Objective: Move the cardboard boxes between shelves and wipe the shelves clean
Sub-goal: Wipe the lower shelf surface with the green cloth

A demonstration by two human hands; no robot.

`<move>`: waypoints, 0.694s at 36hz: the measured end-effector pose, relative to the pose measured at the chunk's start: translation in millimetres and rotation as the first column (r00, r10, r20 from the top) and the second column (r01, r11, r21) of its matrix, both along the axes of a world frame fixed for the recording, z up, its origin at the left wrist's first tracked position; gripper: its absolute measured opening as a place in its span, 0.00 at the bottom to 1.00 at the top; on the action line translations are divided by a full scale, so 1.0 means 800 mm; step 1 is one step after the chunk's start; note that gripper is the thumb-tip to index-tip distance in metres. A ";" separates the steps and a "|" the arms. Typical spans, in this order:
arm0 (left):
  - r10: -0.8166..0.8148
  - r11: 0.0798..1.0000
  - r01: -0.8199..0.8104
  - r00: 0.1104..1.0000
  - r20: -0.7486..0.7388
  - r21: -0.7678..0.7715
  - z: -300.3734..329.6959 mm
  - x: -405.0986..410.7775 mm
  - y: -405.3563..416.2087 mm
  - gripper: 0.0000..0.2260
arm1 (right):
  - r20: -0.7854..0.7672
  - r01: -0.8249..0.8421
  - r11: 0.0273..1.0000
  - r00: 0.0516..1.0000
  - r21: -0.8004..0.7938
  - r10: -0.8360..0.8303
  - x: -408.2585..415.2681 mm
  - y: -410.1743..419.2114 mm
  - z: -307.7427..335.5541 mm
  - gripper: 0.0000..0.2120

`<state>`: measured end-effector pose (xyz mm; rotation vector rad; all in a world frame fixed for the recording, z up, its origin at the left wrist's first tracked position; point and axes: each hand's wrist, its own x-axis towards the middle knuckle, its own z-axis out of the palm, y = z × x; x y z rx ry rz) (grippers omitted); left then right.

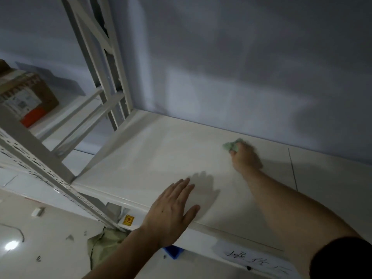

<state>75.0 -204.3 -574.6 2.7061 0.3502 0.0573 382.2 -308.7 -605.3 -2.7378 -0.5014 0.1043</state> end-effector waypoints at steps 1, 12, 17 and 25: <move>0.007 1.000 -0.007 1.000 -0.001 0.004 -0.001 -0.001 0.004 0.33 | 0.018 -0.040 0.999 0.999 -0.035 0.040 -0.010 0.021 -0.001 0.19; 0.081 0.997 -0.082 0.995 0.066 0.013 0.003 -0.009 0.054 0.30 | 0.045 -0.860 0.385 0.393 -0.334 0.918 -0.168 0.123 -0.031 0.27; 0.052 0.998 -0.054 0.998 0.044 0.045 -0.006 -0.009 0.054 0.32 | 0.121 -0.617 0.618 0.653 -0.488 0.747 -0.007 0.083 -0.031 0.22; 0.041 0.999 -0.042 0.999 0.034 0.016 -0.018 -0.015 0.046 0.32 | -0.037 -0.248 0.875 0.966 -0.416 0.257 0.070 -0.045 -0.011 0.28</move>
